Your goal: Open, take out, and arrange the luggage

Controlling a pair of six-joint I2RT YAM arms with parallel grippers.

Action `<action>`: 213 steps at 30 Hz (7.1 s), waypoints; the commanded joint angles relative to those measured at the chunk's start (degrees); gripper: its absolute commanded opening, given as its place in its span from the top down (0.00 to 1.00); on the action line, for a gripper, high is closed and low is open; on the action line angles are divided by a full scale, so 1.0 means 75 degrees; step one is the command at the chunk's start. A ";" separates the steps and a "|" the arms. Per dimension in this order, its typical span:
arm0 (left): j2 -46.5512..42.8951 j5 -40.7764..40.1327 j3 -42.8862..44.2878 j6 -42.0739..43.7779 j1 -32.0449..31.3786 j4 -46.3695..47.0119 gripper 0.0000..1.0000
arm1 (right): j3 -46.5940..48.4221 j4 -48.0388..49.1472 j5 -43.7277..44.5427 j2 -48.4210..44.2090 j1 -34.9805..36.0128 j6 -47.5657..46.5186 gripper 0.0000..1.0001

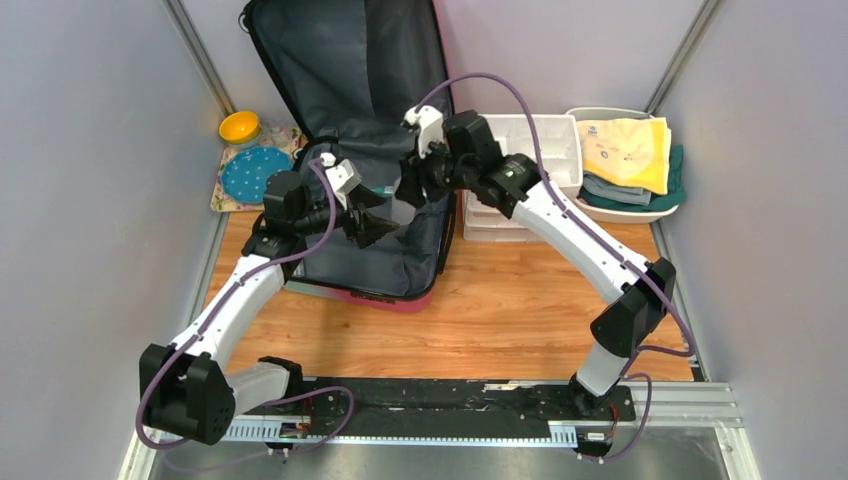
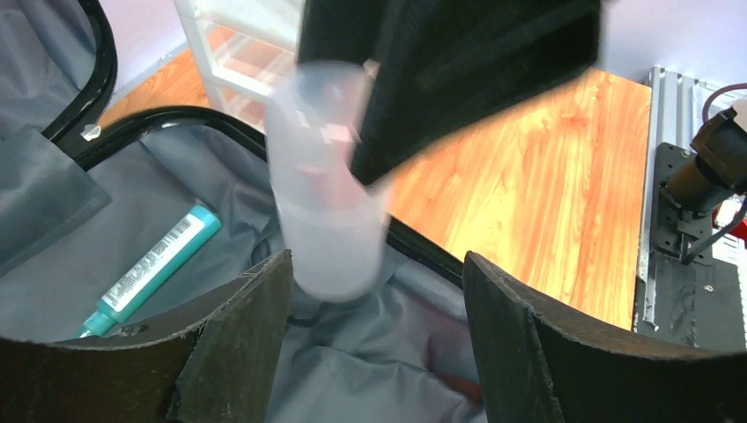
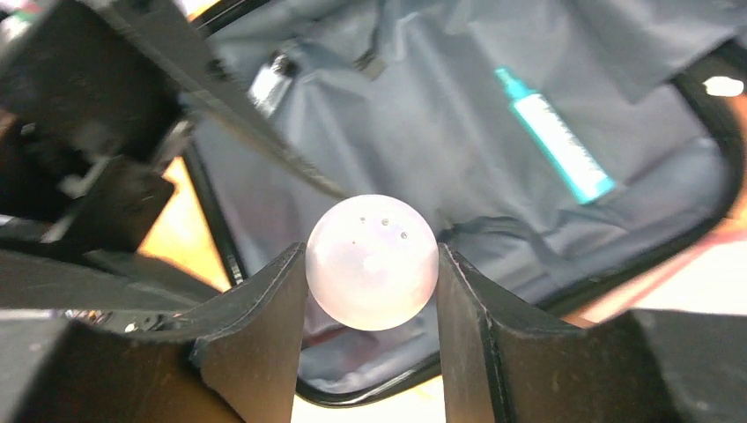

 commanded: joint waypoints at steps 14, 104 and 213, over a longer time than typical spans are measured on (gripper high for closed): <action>-0.0465 -0.0319 0.0197 0.0459 -0.0012 -0.1564 0.18 | 0.1735 -0.1000 0.1285 -0.1470 -0.3287 -0.1183 0.99; 0.1762 -0.7703 -0.1711 -0.1440 0.1887 -0.1601 0.32 | 0.1454 -0.0847 0.0864 -0.0920 -0.4298 -0.1371 0.08; 0.0965 -0.2874 0.0806 -0.2060 -0.0598 -0.0145 0.17 | 0.0562 0.1215 0.1368 -0.0769 -0.4179 -0.1137 1.00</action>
